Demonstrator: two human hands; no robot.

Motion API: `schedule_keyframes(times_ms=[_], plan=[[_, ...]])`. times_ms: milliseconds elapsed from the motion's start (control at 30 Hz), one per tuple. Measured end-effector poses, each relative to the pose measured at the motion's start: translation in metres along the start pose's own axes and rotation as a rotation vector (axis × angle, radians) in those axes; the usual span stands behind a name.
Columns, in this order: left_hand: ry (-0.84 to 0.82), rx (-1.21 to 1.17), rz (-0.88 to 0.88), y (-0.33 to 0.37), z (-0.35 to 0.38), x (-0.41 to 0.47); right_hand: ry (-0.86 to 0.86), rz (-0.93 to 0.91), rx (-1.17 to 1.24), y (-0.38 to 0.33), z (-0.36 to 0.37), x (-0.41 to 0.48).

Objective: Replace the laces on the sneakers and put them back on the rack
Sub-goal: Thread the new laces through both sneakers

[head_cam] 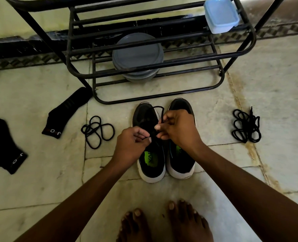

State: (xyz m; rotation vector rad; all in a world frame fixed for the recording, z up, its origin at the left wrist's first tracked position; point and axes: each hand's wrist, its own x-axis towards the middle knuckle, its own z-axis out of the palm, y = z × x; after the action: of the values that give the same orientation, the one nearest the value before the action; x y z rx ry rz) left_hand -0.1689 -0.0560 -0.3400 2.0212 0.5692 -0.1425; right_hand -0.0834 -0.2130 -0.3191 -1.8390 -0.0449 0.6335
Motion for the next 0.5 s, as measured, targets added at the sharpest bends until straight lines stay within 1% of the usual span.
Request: schedule_keyframes(times_ms=[233, 333, 500], plan=[[0.006, -0.076, -0.034, -0.005, 0.003, -0.001, -0.031, -0.117, -0.289, 0.004, 0.007, 0.003], [0.015, -0.096, -0.031, -0.005, 0.007, -0.003, -0.066, -0.087, -0.376, 0.007, 0.010, 0.007], [0.045, -0.155, -0.053, -0.004, 0.012, -0.005, -0.118, -0.054, -0.433, 0.009, 0.013, 0.009]])
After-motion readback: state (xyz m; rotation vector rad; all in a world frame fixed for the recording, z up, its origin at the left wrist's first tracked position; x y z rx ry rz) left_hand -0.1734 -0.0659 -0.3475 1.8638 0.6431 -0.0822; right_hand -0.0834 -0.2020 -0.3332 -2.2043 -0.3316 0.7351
